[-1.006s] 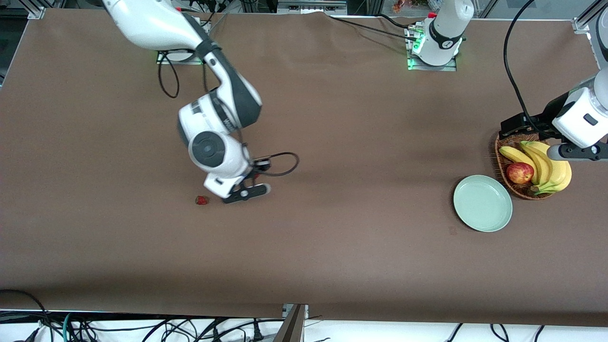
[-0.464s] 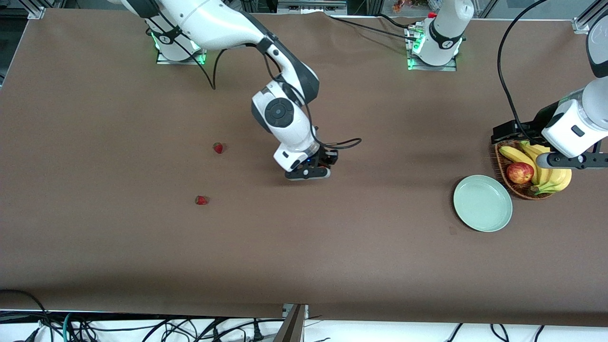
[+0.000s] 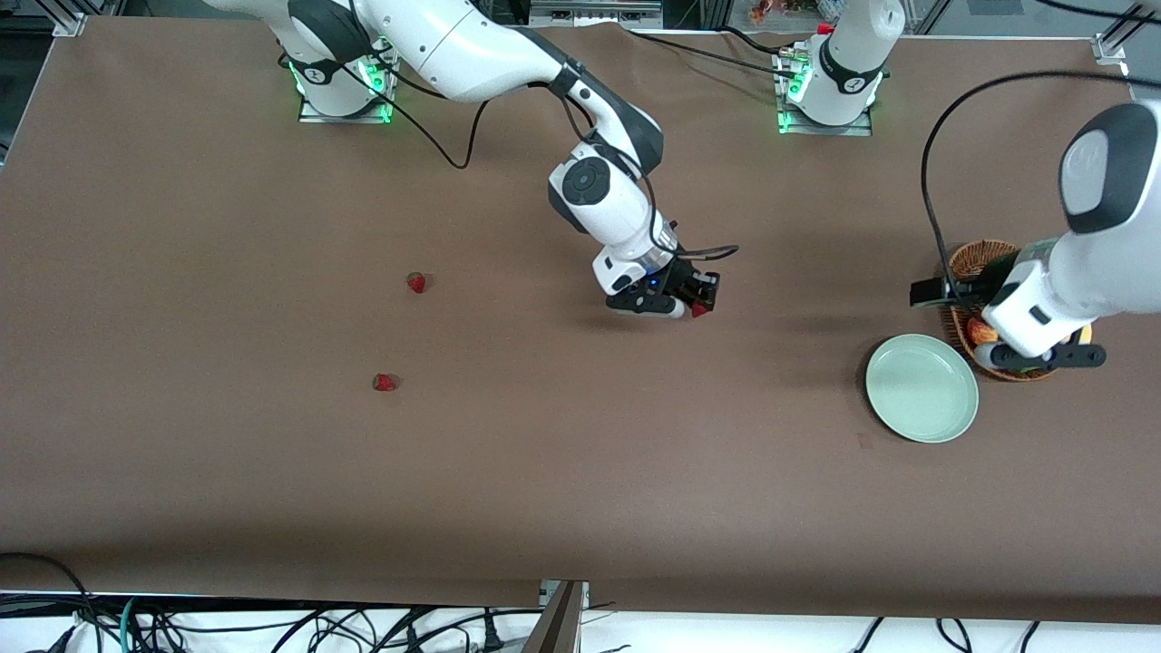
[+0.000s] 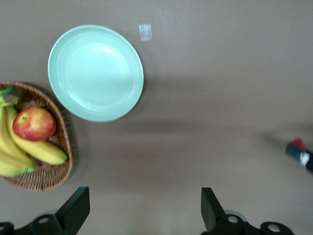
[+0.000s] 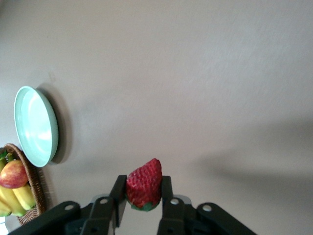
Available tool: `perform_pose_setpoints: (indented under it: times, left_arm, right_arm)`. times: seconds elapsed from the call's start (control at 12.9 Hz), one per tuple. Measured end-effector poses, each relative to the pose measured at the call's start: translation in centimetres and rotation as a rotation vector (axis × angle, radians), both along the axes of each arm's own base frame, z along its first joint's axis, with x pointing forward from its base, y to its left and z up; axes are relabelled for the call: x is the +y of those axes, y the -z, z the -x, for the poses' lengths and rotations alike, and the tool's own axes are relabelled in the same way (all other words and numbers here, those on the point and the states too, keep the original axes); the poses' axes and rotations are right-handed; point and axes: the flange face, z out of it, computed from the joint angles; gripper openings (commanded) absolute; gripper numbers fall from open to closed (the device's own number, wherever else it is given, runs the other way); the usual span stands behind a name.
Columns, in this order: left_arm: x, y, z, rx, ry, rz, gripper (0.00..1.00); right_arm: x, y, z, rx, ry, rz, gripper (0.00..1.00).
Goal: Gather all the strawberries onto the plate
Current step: 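Set the strawberry mid-table with the right gripper while the left gripper approaches, then grasp the mid-table strawberry with the left gripper while the right grasps another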
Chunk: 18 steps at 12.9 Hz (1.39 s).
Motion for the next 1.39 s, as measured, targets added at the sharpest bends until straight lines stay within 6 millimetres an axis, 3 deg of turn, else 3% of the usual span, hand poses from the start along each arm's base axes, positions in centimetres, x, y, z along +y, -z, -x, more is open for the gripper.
perform_pose_setpoints:
  times: [0.15,0.39,0.62,0.85,1.01,1.16,1.39]
  left_arm:
    - [-0.4,3.9,-1.4,0.033,-0.015,-0.013,1.00]
    - [-0.7,11.7,-3.2,0.079,-0.037,-0.032,1.00]
    - [-2.6,16.7,-3.8,0.113,-0.025,-0.036,1.00]
    - [-6.7,21.2,-3.0,0.182,0.005,-0.002,1.00]
    - [-10.6,24.2,-2.1,0.222,0.022,0.036,1.00]
    - [-13.4,25.9,-1.3,0.242,0.051,0.032,1.00]
    - [-13.4,26.4,-0.4,0.305,0.055,0.021,1.00]
  right_arm:
    - [0.4,-0.4,0.3,0.003,0.005,-0.008,1.00]
    - [-1.0,-2.0,-1.6,0.050,0.003,0.039,1.00]
    - [-6.6,-6.2,-6.2,0.146,-0.061,0.157,1.00]
    - [-10.6,-8.2,-8.2,0.149,-0.091,0.243,1.00]
    - [-14.2,-7.3,-9.1,0.145,-0.155,0.413,1.00]
    - [-19.1,-6.1,-10.5,0.168,-0.279,0.594,1.00]
    - [-25.5,-4.4,-12.5,0.227,-0.378,0.707,1.00]
